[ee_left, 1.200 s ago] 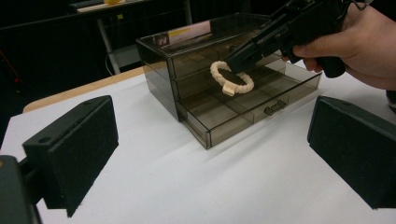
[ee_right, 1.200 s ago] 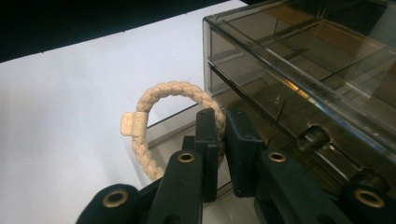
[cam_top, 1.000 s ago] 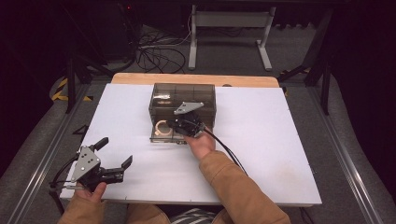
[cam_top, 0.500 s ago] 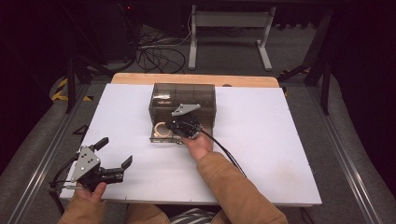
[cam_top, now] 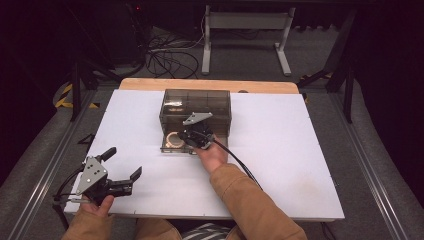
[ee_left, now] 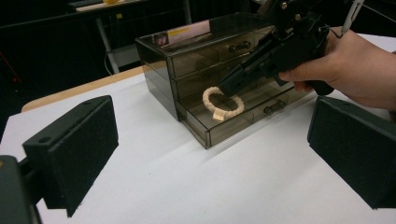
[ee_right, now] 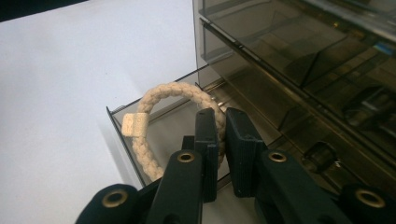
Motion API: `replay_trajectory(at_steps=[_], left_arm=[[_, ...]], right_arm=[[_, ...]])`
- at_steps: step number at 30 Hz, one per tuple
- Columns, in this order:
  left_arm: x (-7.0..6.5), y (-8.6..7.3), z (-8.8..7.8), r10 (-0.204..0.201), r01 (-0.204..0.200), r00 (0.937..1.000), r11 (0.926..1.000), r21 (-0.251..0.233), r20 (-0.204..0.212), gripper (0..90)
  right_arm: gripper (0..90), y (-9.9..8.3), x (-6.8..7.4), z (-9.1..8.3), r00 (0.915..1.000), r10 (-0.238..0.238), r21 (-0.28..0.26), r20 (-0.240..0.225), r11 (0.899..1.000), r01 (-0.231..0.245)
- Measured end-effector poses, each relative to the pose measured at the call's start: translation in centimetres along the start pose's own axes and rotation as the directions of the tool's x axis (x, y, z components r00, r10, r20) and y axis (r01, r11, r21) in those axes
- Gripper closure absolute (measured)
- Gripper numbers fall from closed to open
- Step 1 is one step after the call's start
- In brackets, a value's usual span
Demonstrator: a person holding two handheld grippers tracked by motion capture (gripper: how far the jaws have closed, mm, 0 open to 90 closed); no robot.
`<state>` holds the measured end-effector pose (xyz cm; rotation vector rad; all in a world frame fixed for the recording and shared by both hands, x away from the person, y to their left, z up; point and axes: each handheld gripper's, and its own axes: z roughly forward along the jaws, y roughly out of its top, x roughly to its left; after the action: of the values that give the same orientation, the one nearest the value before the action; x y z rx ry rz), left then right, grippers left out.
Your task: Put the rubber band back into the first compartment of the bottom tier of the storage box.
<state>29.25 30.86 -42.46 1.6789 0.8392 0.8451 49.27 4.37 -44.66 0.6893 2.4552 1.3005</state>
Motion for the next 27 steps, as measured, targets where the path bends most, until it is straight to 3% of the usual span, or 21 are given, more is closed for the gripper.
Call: replay_trajectory(at_steps=[16,27], left_arm=[[0.02,0.0,0.0,0.001,-0.001,1.0,1.0,0.0,0.0,2.4],[0.05,0.0,-0.02,0.001,-0.001,1.0,1.0,0.0,-0.002,2.4]], right_arm=[[79.5,-0.28,0.13,0.45,0.9996,0.013,0.025,-0.027,1.0,-0.012],[58.1,-0.03,0.16,0.07,0.9992,0.004,0.004,-0.039,1.0,-0.004]])
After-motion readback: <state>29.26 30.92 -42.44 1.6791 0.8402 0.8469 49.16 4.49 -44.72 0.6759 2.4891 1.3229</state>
